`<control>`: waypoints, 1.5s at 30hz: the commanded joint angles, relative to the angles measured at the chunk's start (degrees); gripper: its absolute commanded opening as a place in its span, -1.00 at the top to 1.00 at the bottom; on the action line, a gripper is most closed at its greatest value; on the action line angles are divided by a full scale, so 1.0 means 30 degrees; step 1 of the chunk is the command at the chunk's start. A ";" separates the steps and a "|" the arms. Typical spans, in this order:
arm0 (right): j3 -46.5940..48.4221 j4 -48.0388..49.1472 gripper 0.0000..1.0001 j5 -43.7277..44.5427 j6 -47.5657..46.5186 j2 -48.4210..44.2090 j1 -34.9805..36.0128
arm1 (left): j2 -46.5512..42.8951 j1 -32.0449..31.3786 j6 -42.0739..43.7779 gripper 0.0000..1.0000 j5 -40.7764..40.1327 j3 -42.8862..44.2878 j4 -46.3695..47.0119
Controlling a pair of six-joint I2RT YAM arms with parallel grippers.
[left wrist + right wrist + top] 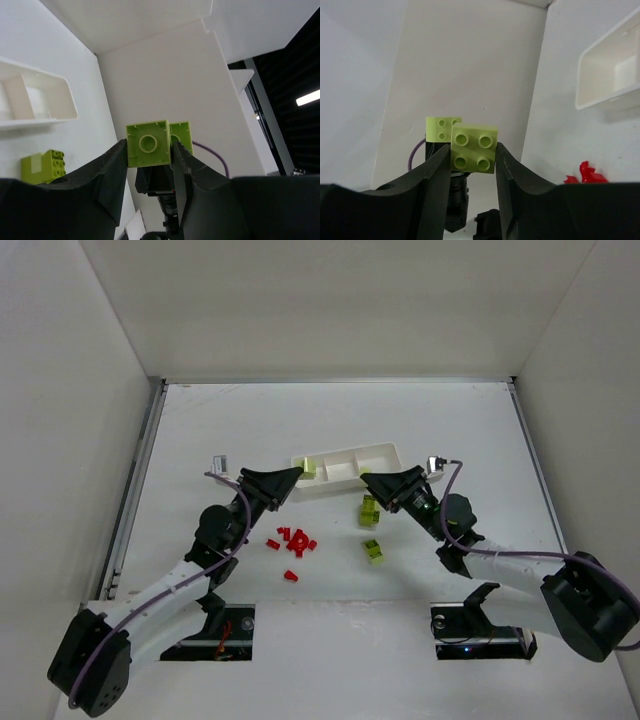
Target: Sort the legos into containers by color
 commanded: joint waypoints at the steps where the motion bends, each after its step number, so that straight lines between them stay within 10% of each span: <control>1: -0.0281 0.0065 0.51 -0.0480 -0.0449 -0.0728 -0.0793 | -0.1554 0.1038 0.0859 0.79 0.0810 -0.0286 -0.0871; 16: 0.6188 -1.1975 0.50 0.3590 -1.0289 0.1463 0.0698 | -0.3489 0.1187 0.2356 0.75 0.2130 -0.1750 -0.3863; 34: 1.2697 -1.3268 0.45 0.5169 -1.2930 1.0140 0.1314 | -0.6042 0.1277 0.2705 0.72 0.2101 -0.2193 -0.8289; 45: 1.3634 -1.3502 -0.06 0.7398 -1.3546 1.0667 0.1168 | -0.4079 0.0719 0.3321 0.71 0.1426 -0.0963 -0.6999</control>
